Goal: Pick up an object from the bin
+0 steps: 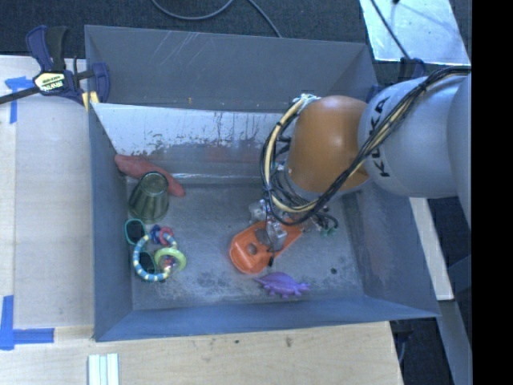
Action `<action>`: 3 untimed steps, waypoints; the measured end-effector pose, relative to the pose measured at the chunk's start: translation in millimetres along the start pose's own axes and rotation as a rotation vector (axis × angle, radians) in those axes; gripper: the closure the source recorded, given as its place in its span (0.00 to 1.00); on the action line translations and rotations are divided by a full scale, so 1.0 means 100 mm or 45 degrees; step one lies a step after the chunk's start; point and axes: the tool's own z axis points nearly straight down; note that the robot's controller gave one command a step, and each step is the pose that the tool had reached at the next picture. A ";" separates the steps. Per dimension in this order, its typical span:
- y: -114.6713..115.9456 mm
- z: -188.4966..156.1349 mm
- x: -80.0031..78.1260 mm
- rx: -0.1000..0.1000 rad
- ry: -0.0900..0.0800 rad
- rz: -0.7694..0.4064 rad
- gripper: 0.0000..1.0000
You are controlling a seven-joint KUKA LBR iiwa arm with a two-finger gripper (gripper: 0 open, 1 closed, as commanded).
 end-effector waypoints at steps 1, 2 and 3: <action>0.00 0.00 0.00 0.000 0.000 0.001 1.00; -0.14 -1.14 -0.61 0.005 -0.011 -0.568 1.00; -0.14 -1.12 -0.60 0.001 -0.006 -0.566 1.00</action>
Offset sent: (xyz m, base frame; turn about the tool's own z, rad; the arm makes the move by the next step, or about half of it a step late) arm 0.0592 0.0064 0.1117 -0.4483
